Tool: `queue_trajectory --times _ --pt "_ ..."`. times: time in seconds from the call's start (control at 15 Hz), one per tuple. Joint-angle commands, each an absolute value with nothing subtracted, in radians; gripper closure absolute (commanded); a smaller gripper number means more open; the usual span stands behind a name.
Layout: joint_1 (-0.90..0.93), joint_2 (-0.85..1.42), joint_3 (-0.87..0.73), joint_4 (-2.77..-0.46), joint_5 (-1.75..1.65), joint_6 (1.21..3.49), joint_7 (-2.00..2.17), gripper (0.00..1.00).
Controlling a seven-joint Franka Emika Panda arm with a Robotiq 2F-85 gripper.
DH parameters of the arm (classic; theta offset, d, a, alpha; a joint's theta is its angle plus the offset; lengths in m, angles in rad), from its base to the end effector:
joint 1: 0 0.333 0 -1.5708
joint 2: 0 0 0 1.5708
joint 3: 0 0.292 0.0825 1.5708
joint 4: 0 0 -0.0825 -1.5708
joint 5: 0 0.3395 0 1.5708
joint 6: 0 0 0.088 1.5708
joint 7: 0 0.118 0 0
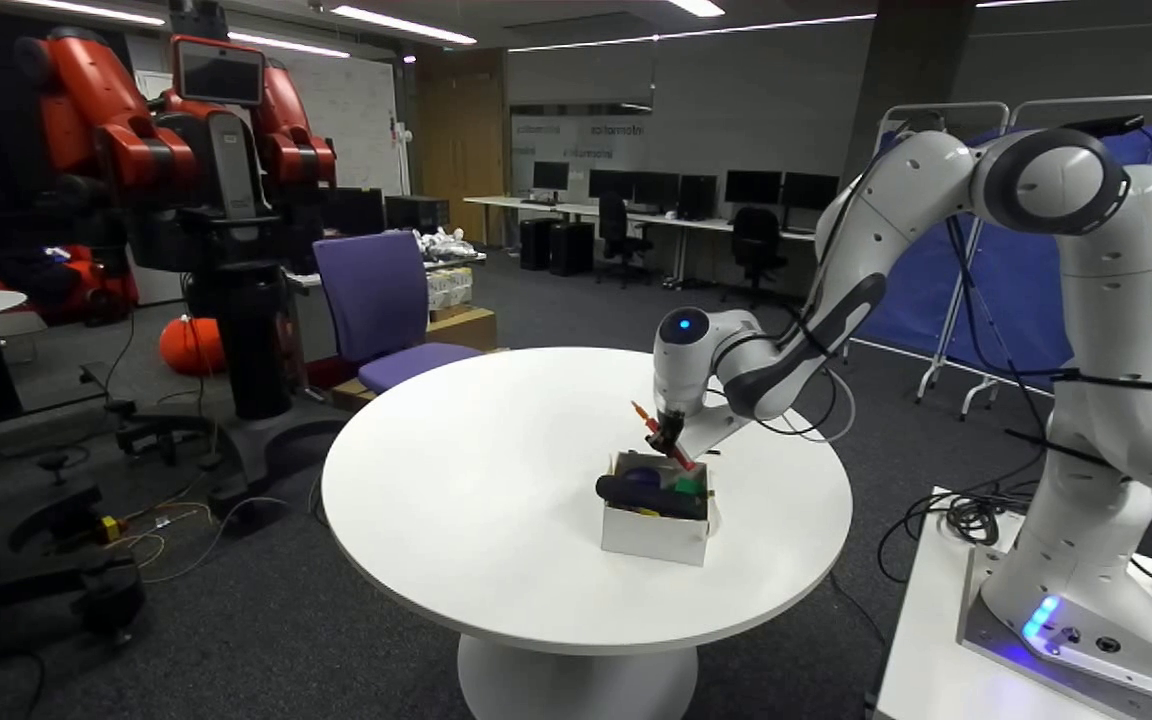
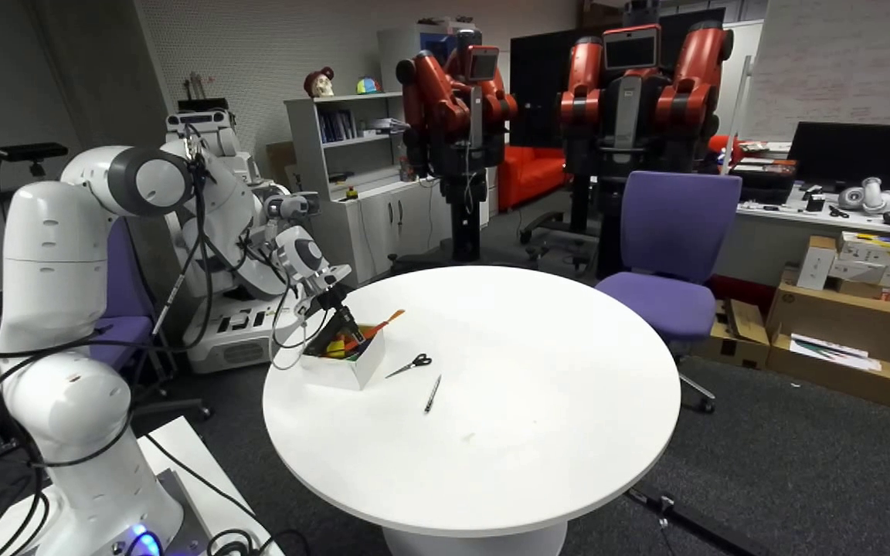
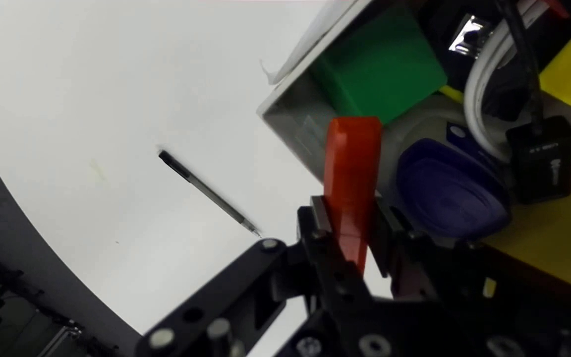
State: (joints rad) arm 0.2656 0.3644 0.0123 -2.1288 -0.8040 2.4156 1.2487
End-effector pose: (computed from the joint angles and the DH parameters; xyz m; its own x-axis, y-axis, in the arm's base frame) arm 0.5156 0.1377 0.2335 0.9055 -0.2510 0.3421 -0.3681 -0.8657 0.3391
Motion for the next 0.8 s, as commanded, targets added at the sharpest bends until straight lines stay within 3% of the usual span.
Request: queue_trajectory --times 0.0,0.73 --pt "0.288 0.402 0.021 -2.080 -0.865 2.412 1.231 0.94" --pt "0.334 0.405 0.095 -2.112 -0.830 2.395 1.211 0.94"
